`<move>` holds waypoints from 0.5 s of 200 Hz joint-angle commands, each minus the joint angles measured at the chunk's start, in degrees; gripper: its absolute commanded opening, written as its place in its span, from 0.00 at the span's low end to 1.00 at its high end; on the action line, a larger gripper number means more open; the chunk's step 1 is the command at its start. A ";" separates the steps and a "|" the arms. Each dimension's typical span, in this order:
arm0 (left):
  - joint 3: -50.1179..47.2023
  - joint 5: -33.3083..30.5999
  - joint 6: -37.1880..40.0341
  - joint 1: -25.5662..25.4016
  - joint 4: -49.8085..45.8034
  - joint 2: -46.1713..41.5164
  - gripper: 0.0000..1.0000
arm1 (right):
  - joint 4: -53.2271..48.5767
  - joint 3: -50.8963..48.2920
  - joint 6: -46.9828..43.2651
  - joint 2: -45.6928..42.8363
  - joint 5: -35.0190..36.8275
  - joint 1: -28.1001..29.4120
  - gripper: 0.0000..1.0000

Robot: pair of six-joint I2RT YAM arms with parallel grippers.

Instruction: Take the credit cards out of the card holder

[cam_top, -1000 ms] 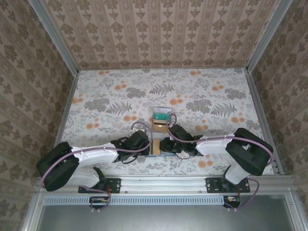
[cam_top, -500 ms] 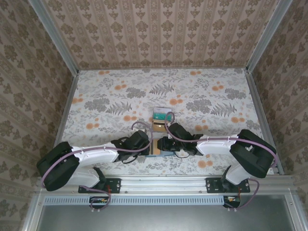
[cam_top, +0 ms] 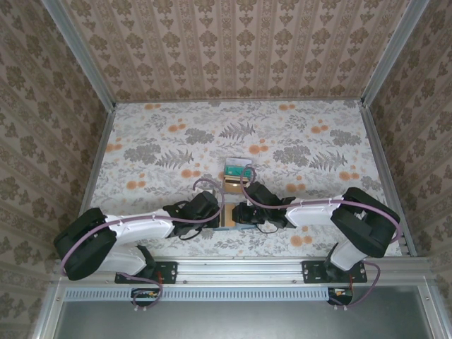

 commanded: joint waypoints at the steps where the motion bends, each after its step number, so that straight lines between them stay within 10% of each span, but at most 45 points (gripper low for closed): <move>1: -0.24 -0.32 0.82 -0.48 -3.10 1.70 0.00 | -0.02 0.48 0.17 1.64 -0.40 0.18 0.21; 100: -0.31 -0.31 0.66 -0.45 -3.12 1.83 0.00 | -0.37 -0.47 0.62 -0.38 1.06 -0.07 0.00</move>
